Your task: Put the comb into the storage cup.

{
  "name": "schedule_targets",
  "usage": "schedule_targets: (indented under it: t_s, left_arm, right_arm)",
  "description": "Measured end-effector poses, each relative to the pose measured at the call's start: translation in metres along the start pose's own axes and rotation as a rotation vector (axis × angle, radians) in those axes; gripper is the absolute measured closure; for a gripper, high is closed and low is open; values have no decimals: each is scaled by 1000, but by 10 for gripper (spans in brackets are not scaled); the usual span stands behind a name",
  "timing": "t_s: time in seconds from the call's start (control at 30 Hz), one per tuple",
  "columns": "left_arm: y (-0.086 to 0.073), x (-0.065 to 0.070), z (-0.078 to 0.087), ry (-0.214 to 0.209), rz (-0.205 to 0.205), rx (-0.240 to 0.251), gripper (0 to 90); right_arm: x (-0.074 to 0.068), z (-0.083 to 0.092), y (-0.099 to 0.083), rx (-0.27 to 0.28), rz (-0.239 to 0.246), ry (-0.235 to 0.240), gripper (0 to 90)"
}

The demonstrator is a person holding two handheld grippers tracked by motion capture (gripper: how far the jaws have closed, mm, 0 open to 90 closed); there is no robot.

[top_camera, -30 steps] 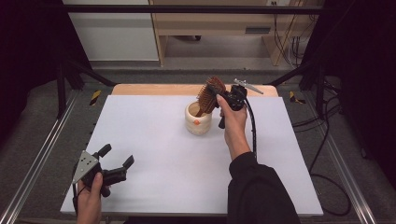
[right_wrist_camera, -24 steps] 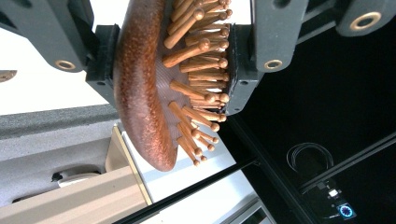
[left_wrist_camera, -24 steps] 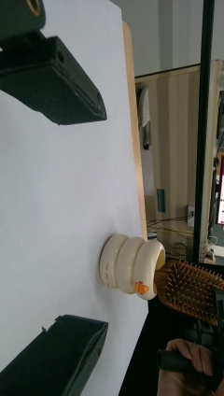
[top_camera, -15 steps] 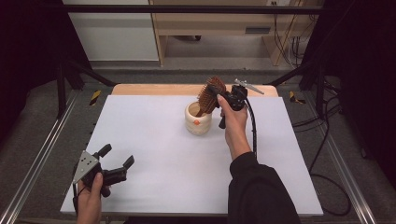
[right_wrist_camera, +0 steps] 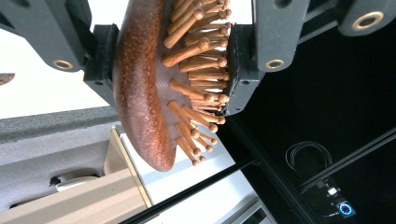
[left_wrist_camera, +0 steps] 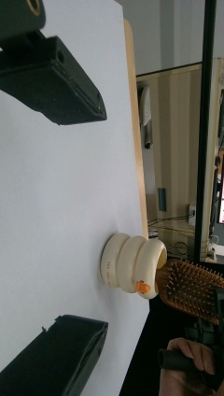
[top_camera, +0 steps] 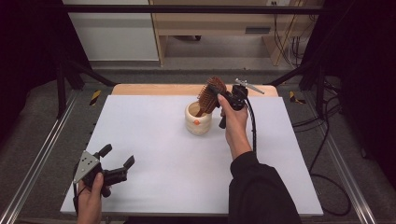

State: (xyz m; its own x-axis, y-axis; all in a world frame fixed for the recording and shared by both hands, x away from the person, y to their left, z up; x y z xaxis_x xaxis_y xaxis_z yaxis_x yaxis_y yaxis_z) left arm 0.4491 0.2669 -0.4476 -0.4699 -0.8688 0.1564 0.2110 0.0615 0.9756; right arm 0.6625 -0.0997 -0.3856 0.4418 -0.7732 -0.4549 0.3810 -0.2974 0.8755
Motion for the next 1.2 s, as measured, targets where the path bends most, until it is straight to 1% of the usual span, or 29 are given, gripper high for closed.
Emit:
schedule_targets:
  t_s: [0.03, 0.13, 0.27, 0.93, 1.2]
  left_arm:
    - [0, 0, 0, 0, 0, 2, 18]
    - [0, 0, 0, 1, 1, 0, 18]
    - [0, 0, 0, 2, 1, 1, 18]
    - [0, 0, 0, 1, 1, 0, 18]
    - [0, 0, 0, -1, 0, 0, 18]
  right_arm:
    - [0, 0, 0, -2, -6, 2, 486]
    - [1, 0, 0, 0, -1, 3, 483]
    - [1, 0, 0, -1, -5, 7, 480]
    - [1, 0, 0, -3, 1, 3, 471]
    - [2, 0, 0, -7, -4, 2, 460]
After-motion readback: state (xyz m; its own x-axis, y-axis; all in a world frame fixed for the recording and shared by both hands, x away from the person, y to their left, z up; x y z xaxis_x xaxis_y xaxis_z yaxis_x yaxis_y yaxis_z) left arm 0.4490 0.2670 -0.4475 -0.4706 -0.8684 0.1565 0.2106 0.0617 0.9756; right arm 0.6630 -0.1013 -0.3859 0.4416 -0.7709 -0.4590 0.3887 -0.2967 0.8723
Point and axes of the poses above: each handheld gripper's, and its own axes: z roughly backward along the jaws, y roughly out of its top, x roughly to its right, the point moved 5 cm from there along -z, roughly forward along the jaws, and after that the axes turned 5 degrees about z, right-handed, at the moved point
